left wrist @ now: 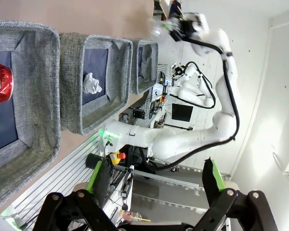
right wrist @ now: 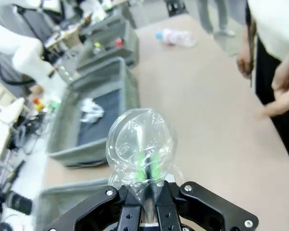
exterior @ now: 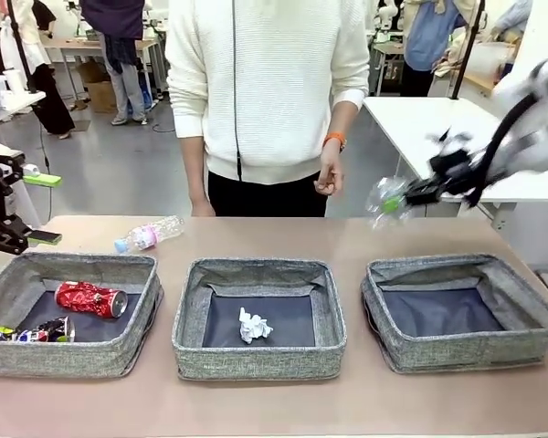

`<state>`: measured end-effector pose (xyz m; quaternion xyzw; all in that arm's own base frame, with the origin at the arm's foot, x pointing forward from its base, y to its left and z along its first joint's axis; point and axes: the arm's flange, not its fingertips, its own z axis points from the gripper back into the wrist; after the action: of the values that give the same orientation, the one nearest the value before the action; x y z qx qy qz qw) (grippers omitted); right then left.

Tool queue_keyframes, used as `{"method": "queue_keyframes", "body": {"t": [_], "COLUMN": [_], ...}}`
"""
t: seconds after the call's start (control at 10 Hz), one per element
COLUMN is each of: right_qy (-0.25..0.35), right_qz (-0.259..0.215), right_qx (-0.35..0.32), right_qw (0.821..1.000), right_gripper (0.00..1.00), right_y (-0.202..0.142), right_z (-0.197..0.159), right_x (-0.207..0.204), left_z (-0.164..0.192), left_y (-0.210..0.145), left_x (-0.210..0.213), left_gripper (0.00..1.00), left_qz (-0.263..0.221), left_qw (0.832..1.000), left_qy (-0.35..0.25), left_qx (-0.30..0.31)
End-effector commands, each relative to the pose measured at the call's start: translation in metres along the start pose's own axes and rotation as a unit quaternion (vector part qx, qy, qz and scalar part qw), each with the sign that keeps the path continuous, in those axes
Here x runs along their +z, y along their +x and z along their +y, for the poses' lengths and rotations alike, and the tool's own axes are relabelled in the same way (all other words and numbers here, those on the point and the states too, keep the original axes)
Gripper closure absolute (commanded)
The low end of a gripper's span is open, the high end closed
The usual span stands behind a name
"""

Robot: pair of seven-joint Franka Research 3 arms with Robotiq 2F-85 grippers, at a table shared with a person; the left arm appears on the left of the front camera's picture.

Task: Sort the waste into the appropriate baskets.
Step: Pick up the waste item pointed out by the person.

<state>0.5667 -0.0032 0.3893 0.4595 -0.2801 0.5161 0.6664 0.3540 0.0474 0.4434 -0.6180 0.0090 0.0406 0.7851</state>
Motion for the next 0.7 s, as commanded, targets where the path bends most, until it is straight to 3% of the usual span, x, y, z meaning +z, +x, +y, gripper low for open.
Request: {"method": "queue_keyframes", "body": {"t": [0.0, 0.1, 0.2, 0.3, 0.4, 0.6], "right_qy": [-0.007, -0.041, -0.064, -0.067, -0.032, -0.032], "right_qz": [0.019, 0.036, 0.088, 0.108, 0.040, 0.040], "right_qx": [-0.016, -0.016, 0.046, 0.065, 0.022, 0.022], "right_qw": [1.000, 0.998, 0.993, 0.990, 0.998, 0.998], "right_gripper": [1.00, 1.00, 1.00, 1.00, 1.00, 1.00], "right_y": [0.044, 0.054, 0.052, 0.046, 0.062, 0.062], "right_z": [0.098, 0.139, 0.172, 0.180, 0.146, 0.146], "right_x": [0.043, 0.044, 0.024, 0.004, 0.059, 0.059], "left_z": [-0.001, -0.001, -0.001, -0.001, -0.001, -0.001], "left_y": [-0.002, -0.002, -0.002, -0.002, -0.002, -0.002], "left_x": [0.002, 0.002, 0.002, 0.002, 0.002, 0.002], "left_gripper": [0.00, 0.00, 0.00, 0.00, 0.00, 0.00], "left_qz": [0.002, 0.002, 0.002, 0.002, 0.002, 0.002], "left_qw": [1.000, 1.000, 1.000, 1.000, 1.000, 1.000], "left_qy": [-0.006, -0.006, -0.006, -0.006, -0.006, -0.006], "left_qx": [-0.011, -0.011, -0.011, -0.011, -0.011, -0.011]}}
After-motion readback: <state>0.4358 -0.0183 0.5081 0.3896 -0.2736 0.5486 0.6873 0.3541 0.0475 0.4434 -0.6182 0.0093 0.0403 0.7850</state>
